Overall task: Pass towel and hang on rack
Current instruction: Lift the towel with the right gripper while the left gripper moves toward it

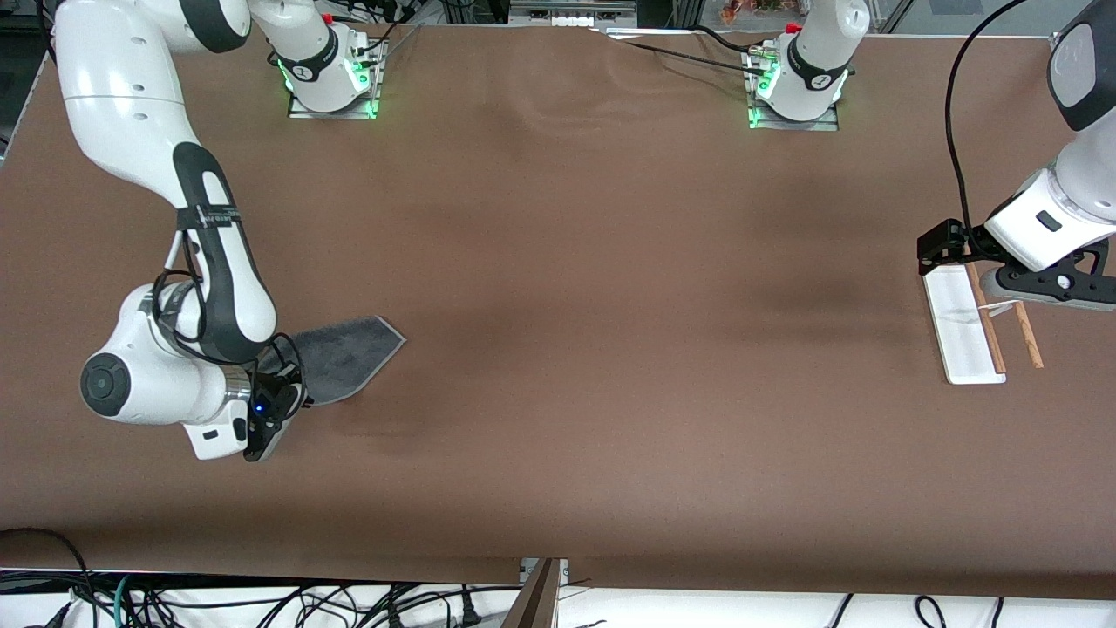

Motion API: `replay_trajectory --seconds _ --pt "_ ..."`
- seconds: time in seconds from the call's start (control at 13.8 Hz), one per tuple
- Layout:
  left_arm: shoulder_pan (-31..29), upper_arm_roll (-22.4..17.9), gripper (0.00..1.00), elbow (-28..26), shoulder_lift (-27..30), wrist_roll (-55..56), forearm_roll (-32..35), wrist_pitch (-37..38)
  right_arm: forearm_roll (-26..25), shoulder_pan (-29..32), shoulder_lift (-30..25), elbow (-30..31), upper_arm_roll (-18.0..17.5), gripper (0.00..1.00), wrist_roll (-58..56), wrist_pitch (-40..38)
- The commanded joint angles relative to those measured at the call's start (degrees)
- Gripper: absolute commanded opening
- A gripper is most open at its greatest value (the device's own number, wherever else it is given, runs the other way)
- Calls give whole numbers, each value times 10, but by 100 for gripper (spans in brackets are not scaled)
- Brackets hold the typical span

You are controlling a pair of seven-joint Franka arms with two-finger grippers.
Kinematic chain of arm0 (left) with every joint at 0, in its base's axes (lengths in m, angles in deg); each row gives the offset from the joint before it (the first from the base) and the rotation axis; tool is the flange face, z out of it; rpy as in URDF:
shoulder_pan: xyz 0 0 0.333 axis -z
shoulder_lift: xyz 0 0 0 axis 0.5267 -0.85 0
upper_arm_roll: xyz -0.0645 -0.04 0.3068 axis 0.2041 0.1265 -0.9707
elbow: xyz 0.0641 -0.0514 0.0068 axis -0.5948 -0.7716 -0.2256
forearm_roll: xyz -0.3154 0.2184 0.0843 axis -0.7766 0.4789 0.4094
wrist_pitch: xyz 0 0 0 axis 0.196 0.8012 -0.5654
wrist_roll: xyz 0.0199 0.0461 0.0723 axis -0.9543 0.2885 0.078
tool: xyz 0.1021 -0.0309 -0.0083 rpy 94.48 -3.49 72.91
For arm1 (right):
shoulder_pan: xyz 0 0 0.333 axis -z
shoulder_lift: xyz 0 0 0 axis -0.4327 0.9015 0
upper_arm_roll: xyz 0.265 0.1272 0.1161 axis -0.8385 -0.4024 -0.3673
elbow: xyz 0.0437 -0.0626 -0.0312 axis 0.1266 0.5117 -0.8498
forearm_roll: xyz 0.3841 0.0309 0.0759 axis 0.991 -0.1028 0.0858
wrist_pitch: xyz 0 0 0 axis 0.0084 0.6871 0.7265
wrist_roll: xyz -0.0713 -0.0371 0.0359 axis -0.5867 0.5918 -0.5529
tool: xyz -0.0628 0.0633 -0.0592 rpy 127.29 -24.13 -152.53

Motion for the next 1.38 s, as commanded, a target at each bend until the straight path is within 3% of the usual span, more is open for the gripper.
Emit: replay_trajectory --seconds 0.0,0.36,0.58,0.65,0.94,1.09,1.3 --pt "0 0 100 17 -6 -2 -5 15 -17 -15 -45 -14 3 0 79 -92" --pt "0 0 100 18 -6 -2 -5 15 -20 -61 -61 -127 -1 0 273 -298" --pt "1 0 100 18 -6 -4 -9 16 -12 -100 -100 -136 -2 0 400 -366" --pt "1 0 100 18 -6 -4 -17 22 7 -110 -111 -136 -2 0 445 -381" --pt "-5 0 100 18 -6 -44 -58 37 167 -122 -124 -136 -6 0 611 -407" --pt "-8 -2 100 16 -6 -65 -71 43 210 -132 -131 -136 -35 0 711 -399" --pt "-8 -2 100 16 -6 -90 -85 64 235 -131 -130 -152 -107 0 814 -372"
